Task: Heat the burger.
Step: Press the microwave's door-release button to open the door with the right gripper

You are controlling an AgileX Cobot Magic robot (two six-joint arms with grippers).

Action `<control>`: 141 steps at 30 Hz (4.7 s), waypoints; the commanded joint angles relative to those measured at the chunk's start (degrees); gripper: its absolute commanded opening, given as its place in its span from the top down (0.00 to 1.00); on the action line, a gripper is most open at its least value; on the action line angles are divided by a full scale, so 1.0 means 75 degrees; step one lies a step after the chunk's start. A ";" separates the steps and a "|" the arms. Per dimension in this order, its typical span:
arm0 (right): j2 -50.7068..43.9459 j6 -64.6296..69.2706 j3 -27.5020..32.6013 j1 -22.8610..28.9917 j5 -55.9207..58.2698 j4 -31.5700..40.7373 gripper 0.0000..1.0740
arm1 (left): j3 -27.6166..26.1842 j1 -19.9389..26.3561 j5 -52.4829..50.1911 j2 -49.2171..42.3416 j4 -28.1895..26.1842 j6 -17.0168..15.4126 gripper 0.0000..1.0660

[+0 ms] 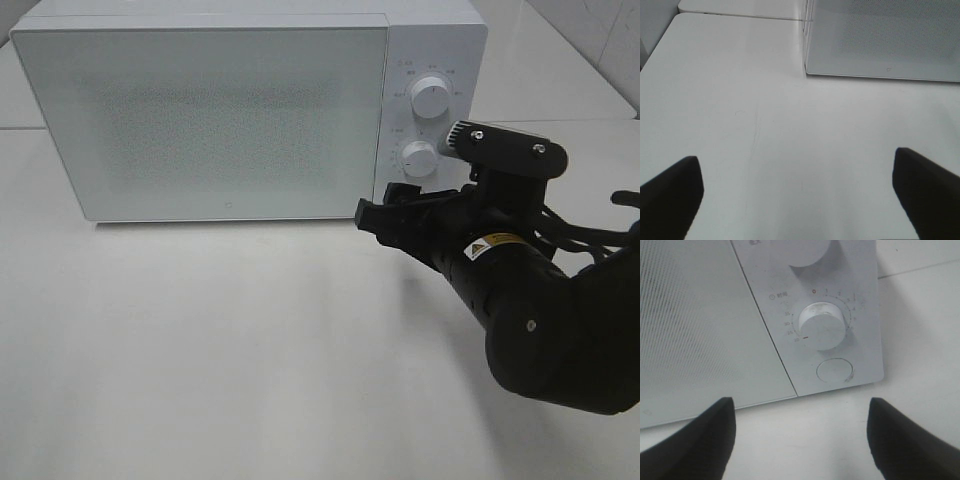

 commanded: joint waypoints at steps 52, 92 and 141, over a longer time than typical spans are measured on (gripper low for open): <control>0.1360 0.9473 -0.0817 -0.0856 0.0550 -0.0626 1.00 | 0.0023 0.0015 -0.0099 -0.0038 -0.0031 -0.0061 0.09; 0.2620 0.9702 -0.2307 -0.1727 0.0710 -0.1001 1.00 | 0.0023 0.0015 -0.0099 -0.0038 -0.0031 -0.0061 0.09; 0.3201 0.9228 -0.3927 -0.1994 -0.0176 -0.0817 1.00 | 0.0023 0.0015 -0.0099 -0.0038 -0.0031 -0.0061 0.09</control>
